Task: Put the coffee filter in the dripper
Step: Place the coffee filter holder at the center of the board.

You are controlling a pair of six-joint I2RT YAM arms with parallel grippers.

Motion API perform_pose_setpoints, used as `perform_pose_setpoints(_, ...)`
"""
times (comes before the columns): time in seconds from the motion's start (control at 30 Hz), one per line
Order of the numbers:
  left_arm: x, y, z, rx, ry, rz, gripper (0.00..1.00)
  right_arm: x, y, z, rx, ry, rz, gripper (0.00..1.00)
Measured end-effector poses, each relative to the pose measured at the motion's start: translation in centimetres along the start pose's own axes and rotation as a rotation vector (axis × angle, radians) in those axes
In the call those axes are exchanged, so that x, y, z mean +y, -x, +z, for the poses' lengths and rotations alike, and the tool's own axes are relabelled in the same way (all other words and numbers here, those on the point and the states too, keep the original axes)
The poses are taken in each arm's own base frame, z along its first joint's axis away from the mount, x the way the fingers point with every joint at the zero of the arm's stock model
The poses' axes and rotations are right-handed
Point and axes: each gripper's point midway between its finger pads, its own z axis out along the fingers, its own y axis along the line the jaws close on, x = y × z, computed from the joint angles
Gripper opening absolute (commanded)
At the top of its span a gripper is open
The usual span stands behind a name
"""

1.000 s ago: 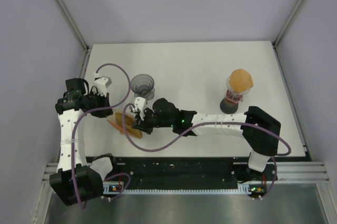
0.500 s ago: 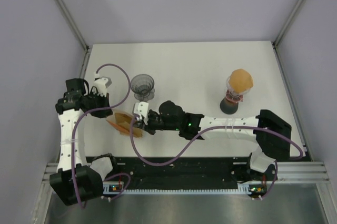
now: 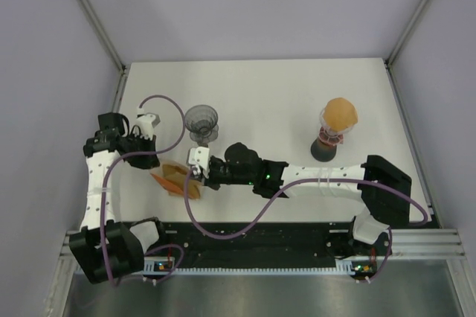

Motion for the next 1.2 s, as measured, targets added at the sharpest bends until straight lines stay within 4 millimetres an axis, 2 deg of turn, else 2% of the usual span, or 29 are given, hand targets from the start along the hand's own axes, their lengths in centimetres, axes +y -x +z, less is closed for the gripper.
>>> perform_pose_setpoints(0.17, 0.8, -0.7, 1.1, 0.029, 0.010, -0.006, 0.00, 0.2, -0.1, -0.2, 0.005, 0.024, -0.014, 0.00)
perform_pose_setpoints(0.37, 1.8, -0.4, 1.9, 0.038, 0.032, -0.015, 0.00, 0.4, 0.2, -1.3, 0.027, 0.043, -0.042, 0.00)
perform_pose_setpoints(0.63, 2.7, 0.0, 2.4, 0.033, 0.062, -0.024, 0.00, -1.1, 3.3, -4.1, -0.018, 0.012, -0.087, 0.00)
perform_pose_setpoints(0.77, 2.6, 0.1, 2.5, 0.028, 0.051, -0.022, 0.24, -1.3, 4.2, -5.3, -0.029, 0.020, -0.108, 0.00)
perform_pose_setpoints(0.93, 2.1, 0.2, 2.6, 0.021, 0.021, -0.004, 0.58, -0.7, 4.3, -6.5, -0.011, 0.060, -0.118, 0.00)
perform_pose_setpoints(1.07, 1.2, 0.5, 2.0, 0.006, -0.019, 0.013, 0.71, -0.5, 4.8, -7.9, -0.009, 0.087, -0.129, 0.00)
perform_pose_setpoints(1.2, 0.0, 2.3, 0.3, -0.061, -0.050, 0.061, 0.75, -0.8, 6.0, -9.3, -0.022, 0.098, -0.138, 0.00)
